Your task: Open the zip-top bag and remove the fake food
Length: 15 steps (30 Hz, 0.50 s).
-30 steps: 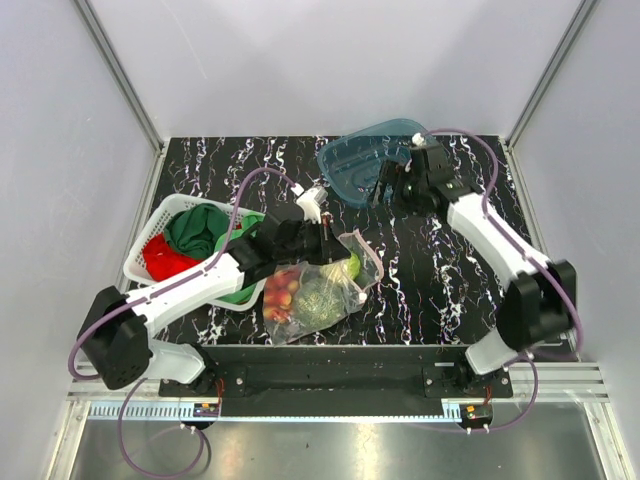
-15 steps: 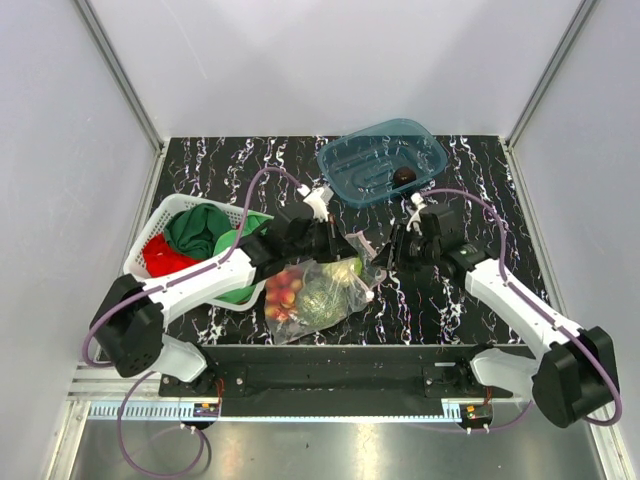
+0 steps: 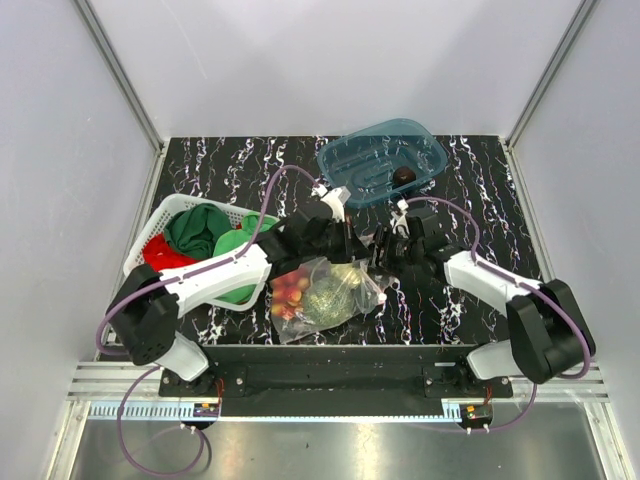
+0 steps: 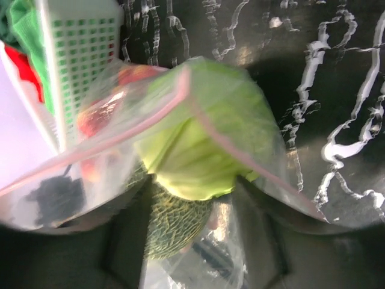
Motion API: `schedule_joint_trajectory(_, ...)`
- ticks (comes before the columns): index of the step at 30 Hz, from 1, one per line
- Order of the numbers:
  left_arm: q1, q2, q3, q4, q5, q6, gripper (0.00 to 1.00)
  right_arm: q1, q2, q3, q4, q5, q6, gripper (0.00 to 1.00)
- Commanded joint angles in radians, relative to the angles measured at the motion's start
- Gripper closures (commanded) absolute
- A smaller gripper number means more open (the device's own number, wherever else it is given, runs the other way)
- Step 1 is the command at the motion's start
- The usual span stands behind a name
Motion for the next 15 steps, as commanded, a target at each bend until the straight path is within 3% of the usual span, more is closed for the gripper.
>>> schedule_joint_trajectory(1,-0.023,0.030,0.095,0.076,-0.005,-0.007,1.00,0.012,0.035,-0.024,0.147,-0.040,0.043,0.30)
schedule_joint_trajectory(7,-0.035,0.081,0.127,0.076,0.009,-0.009,1.00,0.011,0.097,-0.065,0.268,-0.055,0.083,0.10)
schedule_joint_trajectory(15,-0.055,0.137,0.156,0.077,0.018,-0.012,1.00,0.011,0.201,-0.100,0.513,-0.133,0.177,0.01)
